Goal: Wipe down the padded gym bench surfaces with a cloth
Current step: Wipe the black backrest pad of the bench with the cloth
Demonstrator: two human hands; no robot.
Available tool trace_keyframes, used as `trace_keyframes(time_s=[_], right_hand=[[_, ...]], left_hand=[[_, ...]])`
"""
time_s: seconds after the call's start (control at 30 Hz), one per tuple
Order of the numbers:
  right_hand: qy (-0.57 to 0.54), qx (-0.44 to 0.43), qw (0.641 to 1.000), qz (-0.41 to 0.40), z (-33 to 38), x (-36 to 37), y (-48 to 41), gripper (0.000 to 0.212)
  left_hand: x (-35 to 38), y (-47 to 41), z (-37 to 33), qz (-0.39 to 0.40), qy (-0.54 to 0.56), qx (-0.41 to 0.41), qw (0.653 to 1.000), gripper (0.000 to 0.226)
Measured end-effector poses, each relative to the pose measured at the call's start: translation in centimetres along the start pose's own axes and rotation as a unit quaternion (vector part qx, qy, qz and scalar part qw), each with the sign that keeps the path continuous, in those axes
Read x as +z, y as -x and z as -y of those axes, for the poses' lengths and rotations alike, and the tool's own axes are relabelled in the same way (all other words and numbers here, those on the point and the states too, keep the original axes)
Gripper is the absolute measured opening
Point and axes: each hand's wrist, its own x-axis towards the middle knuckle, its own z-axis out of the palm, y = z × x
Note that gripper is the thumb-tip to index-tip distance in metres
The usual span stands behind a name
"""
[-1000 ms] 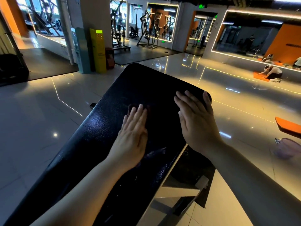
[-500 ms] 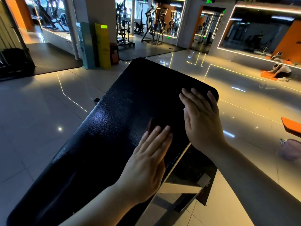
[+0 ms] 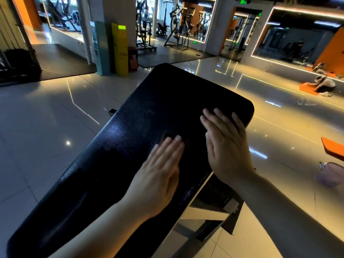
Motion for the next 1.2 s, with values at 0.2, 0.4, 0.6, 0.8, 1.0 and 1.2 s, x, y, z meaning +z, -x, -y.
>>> trace_keyframes(time_s=[0.2, 0.4, 0.6, 0.8, 1.0, 1.2], right_hand=[[-0.008, -0.015, 1.0, 0.015, 0.4, 0.1, 0.8, 0.052], [-0.011, -0.012, 1.0, 0.011, 0.8, 0.1, 0.7, 0.049], [-0.008, -0.016, 1.0, 0.023, 1.2, 0.1, 1.2, 0.05], [-0.022, -0.002, 0.999, 0.026, 1.4, 0.1, 1.3, 0.048], [-0.039, 0.024, 0.992, 0.118, 4.8, -1.2, 2.2, 0.053], [-0.106, -0.045, 0.967, 0.227, 10.1, -1.1, 3.0, 0.061]], left_hand=[[1.2, 1.2, -4.7, -0.002, -0.042, 0.001, 0.999, 0.061], [0.1, 0.2, -0.1, -0.035, 0.033, -0.094, 0.994, 0.065], [1.1, 2.0, -3.1, -0.013, -0.02, -0.034, 0.999, 0.063], [0.7, 0.1, -2.8, -0.06, 0.077, -0.227, 0.969, 0.063], [0.2, 3.5, -2.4, -0.042, 0.018, -0.13, 0.99, 0.062], [0.8, 3.5, -1.1, -0.159, 0.138, -0.162, 0.964, 0.047]])
